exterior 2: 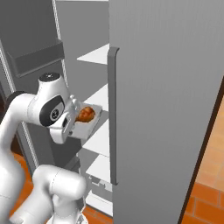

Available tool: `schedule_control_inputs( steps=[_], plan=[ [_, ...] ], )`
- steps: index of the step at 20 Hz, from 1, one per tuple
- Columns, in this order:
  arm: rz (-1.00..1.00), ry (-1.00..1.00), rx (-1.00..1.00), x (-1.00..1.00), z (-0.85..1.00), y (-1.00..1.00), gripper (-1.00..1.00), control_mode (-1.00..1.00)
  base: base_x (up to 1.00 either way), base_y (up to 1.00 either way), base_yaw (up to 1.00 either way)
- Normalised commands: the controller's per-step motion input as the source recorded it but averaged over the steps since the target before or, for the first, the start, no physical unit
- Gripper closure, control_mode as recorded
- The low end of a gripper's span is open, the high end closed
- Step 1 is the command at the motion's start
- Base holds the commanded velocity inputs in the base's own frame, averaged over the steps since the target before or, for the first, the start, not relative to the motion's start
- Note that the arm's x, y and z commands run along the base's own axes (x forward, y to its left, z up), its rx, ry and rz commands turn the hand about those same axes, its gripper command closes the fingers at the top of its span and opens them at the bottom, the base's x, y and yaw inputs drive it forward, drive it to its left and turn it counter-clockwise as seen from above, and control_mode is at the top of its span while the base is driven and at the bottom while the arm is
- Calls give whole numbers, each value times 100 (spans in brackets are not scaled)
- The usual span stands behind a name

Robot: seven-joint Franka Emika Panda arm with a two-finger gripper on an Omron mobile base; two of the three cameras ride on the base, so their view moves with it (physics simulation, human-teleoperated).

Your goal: Take the meat container that has the chicken drumstick and place it on the second highest rack of the freezer. Then take the vegetable container that has the squash and sweet potato and place it on the highest rack of the freezer.

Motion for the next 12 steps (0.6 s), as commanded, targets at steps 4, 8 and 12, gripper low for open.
schedule_control_inputs(
  steps=[4,8,12],
  plan=[
    [-1,-14,1,62,0,-1,100,-100,0,0,0],
    [0,-17,0,51,-2,-1,100,-100,0,0,0],
    [0,-1,0,76,0,0,100,-100,0,0,0]
  ],
)
